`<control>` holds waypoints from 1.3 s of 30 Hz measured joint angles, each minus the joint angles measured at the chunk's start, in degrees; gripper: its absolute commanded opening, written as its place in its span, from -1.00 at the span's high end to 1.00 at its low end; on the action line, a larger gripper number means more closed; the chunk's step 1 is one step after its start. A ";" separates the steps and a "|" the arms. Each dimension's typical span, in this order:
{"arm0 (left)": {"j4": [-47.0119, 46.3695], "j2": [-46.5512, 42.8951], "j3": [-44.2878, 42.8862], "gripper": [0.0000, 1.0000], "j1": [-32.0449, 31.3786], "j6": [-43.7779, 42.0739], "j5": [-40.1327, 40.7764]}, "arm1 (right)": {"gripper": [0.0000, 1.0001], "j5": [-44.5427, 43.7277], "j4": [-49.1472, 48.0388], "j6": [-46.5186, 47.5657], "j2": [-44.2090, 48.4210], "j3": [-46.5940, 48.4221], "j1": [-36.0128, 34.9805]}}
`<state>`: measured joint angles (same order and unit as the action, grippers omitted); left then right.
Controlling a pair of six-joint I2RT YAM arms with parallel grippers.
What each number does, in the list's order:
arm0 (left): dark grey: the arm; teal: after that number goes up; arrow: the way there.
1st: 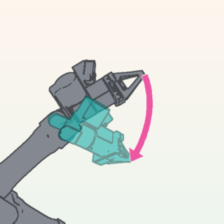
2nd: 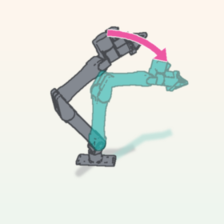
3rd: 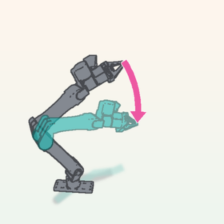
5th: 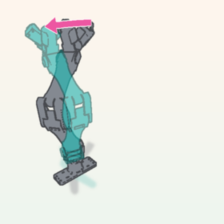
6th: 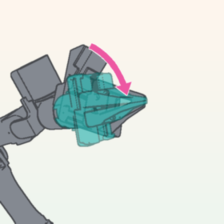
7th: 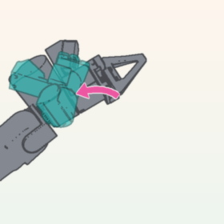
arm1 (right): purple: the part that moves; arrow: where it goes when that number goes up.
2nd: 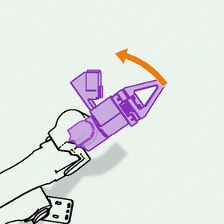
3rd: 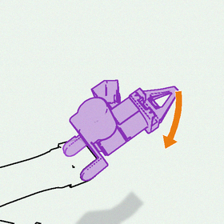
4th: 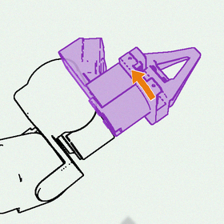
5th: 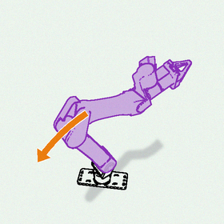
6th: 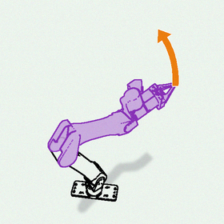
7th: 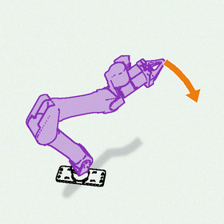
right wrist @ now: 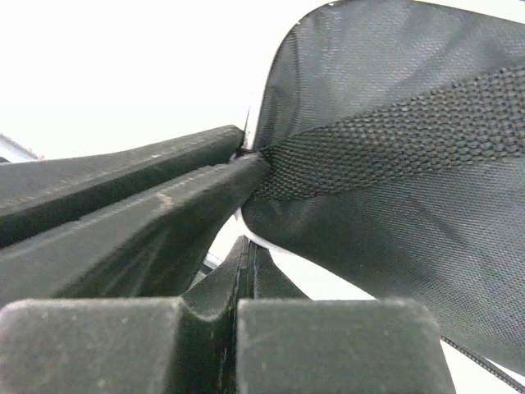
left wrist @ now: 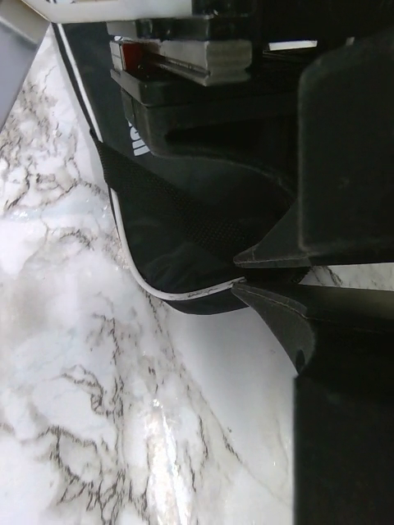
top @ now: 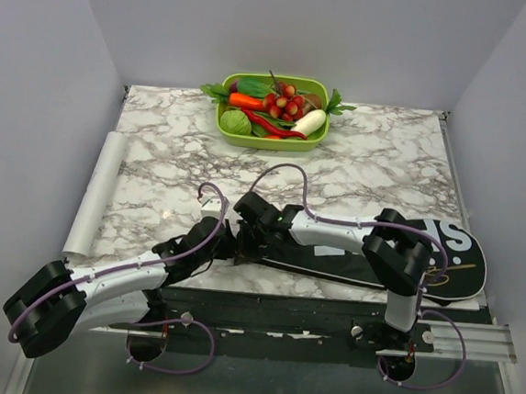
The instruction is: Pack up the badminton gear
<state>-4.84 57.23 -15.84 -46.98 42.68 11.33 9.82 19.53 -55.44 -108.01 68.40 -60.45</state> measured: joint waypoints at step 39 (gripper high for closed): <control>19.71 -14.10 -11.50 -0.97 -3.02 -2.75 6.82 | -1.00 -22.80 10.01 19.37 24.02 1.57 1.31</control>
<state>14.87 43.13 -27.33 -50.00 39.92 18.15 -12.97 29.54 -36.07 -83.99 69.97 -59.13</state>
